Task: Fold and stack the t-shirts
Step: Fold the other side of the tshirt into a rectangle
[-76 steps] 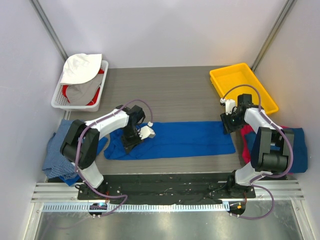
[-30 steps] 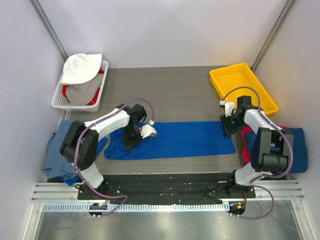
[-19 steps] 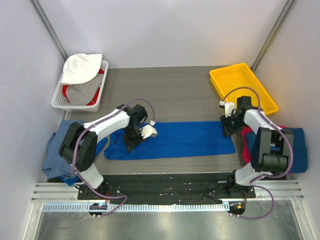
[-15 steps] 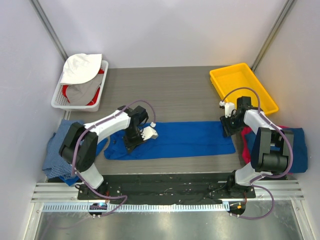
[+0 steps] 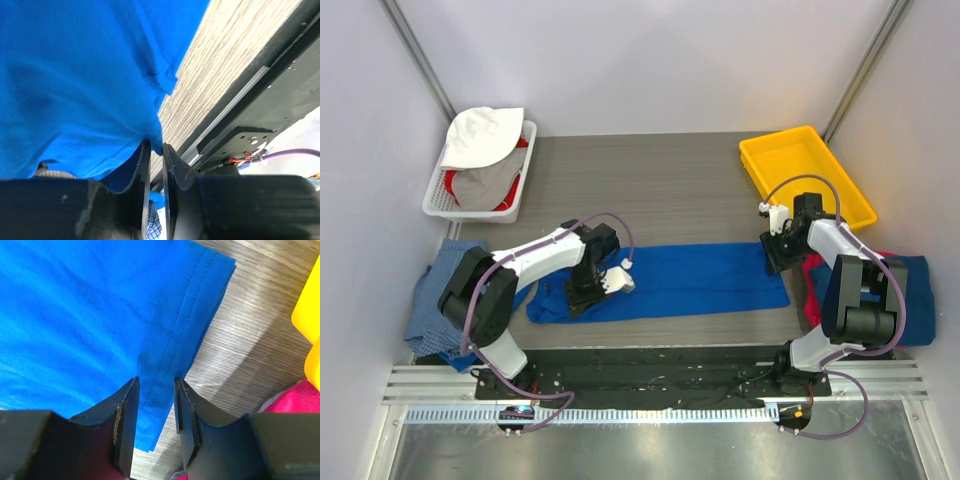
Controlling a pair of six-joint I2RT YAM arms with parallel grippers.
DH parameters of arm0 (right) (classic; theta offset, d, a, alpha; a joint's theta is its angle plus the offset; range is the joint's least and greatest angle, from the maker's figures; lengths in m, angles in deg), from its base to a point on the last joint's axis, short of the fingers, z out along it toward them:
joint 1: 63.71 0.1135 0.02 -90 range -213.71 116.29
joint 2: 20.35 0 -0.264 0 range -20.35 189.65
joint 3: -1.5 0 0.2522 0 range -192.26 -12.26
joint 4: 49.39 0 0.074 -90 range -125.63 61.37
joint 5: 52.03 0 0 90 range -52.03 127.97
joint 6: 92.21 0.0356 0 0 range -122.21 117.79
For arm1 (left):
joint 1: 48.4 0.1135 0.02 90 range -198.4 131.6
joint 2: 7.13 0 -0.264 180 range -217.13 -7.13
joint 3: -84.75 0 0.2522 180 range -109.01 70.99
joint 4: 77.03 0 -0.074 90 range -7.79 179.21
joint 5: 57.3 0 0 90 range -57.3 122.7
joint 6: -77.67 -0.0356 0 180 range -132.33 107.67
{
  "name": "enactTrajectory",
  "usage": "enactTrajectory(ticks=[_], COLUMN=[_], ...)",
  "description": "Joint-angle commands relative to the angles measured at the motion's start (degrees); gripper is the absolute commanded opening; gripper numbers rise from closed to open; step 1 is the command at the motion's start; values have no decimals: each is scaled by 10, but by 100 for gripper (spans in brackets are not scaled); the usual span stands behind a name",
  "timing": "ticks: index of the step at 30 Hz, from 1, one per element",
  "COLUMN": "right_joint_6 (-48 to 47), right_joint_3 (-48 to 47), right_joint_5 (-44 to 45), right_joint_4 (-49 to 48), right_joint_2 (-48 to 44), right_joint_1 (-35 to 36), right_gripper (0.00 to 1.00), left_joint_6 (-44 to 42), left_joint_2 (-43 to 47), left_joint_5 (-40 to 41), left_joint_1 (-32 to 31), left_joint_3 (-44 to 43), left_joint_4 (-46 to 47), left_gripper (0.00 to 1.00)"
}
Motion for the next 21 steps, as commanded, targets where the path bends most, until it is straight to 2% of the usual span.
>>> enactTrajectory(ticks=[1,3,6,8,13,16,17,21], right_joint_6=[-4,-8,-15,-18,-18,-15,-14,-11], right_joint_3=[-7,-9,-13,-19,-31,-46,-50,-64], right_joint_5=[-4,8,24,25,19,5,2,-5], right_joint_4=[-5,-3,-2,4,19,26,27,32], right_joint_2=[-16,-17,-31,-46,-72,-83,-85,-73], right_joint_1=[3,3,3,3,3,3,3,9], right_gripper=[41,41,41,42,52,63,65,71], left_joint_6=[2,7,8,10,18,23,23,26], left_joint_2=[24,24,34,45,80,92,93,81], left_joint_5=[25,36,53,55,67,96,101,134], left_joint_1=[-2,-2,-1,-1,-1,0,1,6], left_joint_3=[-4,-7,-17,-25,-43,-46,-47,-44], left_joint_4=[-8,0,11,15,42,76,91,133], left_gripper=[18,20,31,33,46,59,67,81])
